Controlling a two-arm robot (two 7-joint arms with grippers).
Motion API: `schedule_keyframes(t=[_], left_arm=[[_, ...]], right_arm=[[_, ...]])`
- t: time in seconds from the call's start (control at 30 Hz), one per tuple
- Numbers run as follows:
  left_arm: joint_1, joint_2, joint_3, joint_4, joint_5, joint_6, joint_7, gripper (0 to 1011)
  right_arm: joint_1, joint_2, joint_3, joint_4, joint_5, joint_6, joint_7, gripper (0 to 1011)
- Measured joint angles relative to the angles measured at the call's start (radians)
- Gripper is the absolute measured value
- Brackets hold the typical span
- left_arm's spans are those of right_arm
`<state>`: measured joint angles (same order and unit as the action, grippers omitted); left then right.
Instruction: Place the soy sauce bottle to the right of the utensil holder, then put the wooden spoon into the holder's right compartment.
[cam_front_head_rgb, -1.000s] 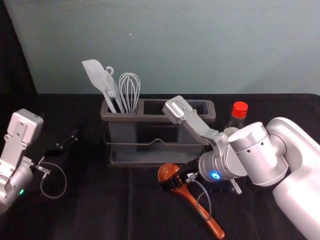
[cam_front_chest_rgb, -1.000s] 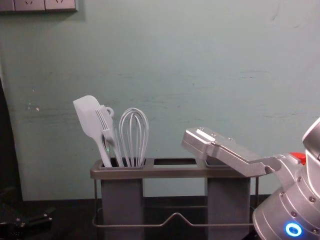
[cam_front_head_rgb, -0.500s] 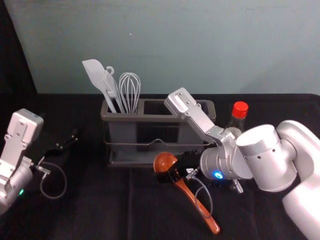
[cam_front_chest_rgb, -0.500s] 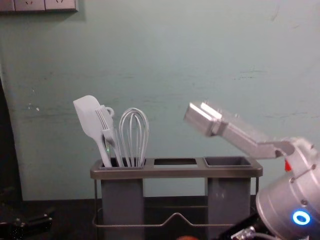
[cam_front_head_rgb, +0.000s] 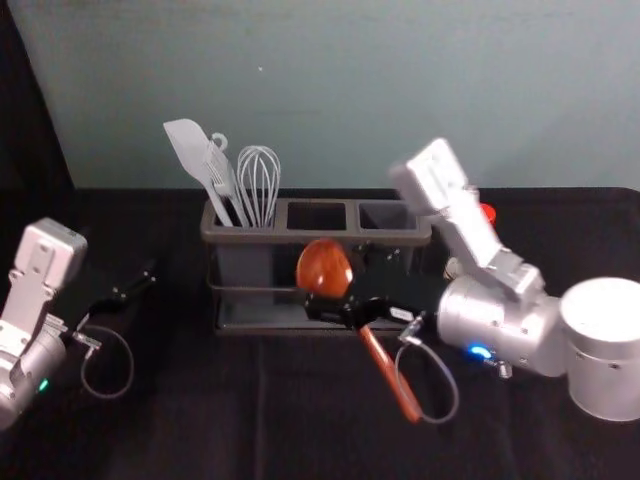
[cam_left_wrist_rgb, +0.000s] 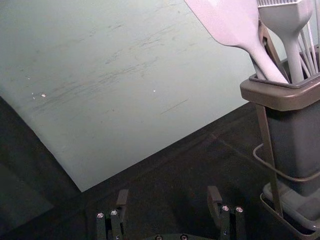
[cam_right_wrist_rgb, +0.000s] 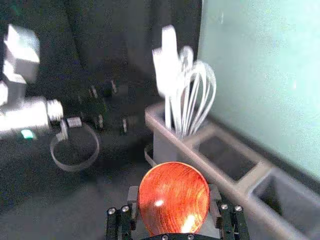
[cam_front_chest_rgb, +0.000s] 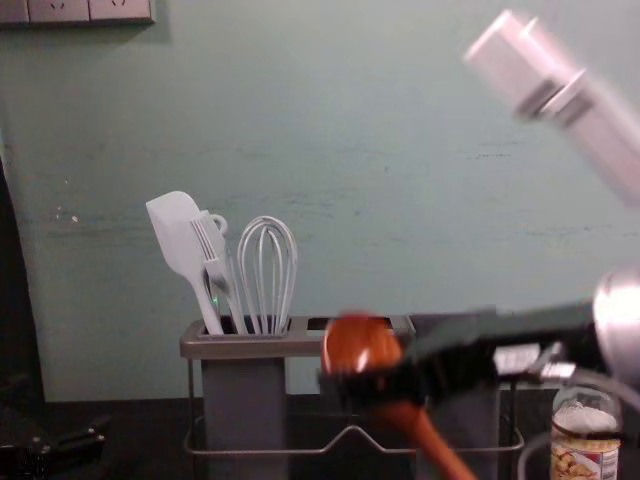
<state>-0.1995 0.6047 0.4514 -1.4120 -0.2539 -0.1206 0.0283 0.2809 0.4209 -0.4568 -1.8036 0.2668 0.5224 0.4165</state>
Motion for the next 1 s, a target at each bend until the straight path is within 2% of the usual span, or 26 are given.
schedule_keyframes(t=[0.07, 0.23, 0.4, 0.63, 0.83, 1.0], left_arm=[[0.0, 0.0, 0.0, 0.0, 0.0, 0.0, 0.0, 1012], [0.0, 0.0, 0.0, 0.0, 0.0, 0.0, 0.0, 1011], [0.0, 0.0, 0.0, 0.0, 0.0, 0.0, 0.0, 1012], [0.0, 0.0, 0.0, 0.0, 0.0, 0.0, 0.0, 1012], [0.0, 0.0, 0.0, 0.0, 0.0, 0.0, 0.0, 1012], [0.0, 0.0, 0.0, 0.0, 0.0, 0.0, 0.0, 1011]], right_arm=[[-0.021, 0.01, 0.025, -0.023, 0.021, -0.067, 0.008, 837], [-0.038, 0.022, 0.066, -0.056, 0.059, -0.187, 0.022, 837], [-0.01, 0.021, 0.091, -0.069, 0.09, -0.264, 0.032, 836], [0.077, -0.004, 0.094, -0.028, 0.116, -0.279, 0.03, 837], [0.186, -0.037, 0.085, 0.064, 0.132, -0.29, 0.024, 837], [0.242, -0.049, 0.074, 0.123, 0.132, -0.293, 0.01, 837]])
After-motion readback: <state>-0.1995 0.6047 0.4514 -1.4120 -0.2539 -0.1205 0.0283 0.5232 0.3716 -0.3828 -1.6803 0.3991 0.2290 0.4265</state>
